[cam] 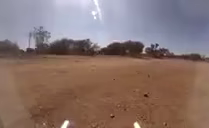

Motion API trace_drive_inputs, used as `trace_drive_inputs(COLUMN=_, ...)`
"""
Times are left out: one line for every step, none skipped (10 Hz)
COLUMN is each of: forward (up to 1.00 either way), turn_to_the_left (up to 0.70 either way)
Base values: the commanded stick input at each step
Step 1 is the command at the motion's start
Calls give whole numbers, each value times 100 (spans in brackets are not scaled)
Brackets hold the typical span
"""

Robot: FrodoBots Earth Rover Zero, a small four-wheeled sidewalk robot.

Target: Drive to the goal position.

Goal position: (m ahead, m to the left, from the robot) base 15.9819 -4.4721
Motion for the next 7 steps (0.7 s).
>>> trace_drive_inputs(forward=70, turn_to_the_left=27)
trace_drive_inputs(forward=70, turn_to_the_left=27)
trace_drive_inputs(forward=70, turn_to_the_left=27)
trace_drive_inputs(forward=70, turn_to_the_left=27)
trace_drive_inputs(forward=70, turn_to_the_left=27)
trace_drive_inputs(forward=70, turn_to_the_left=27)
trace_drive_inputs(forward=70, turn_to_the_left=27)
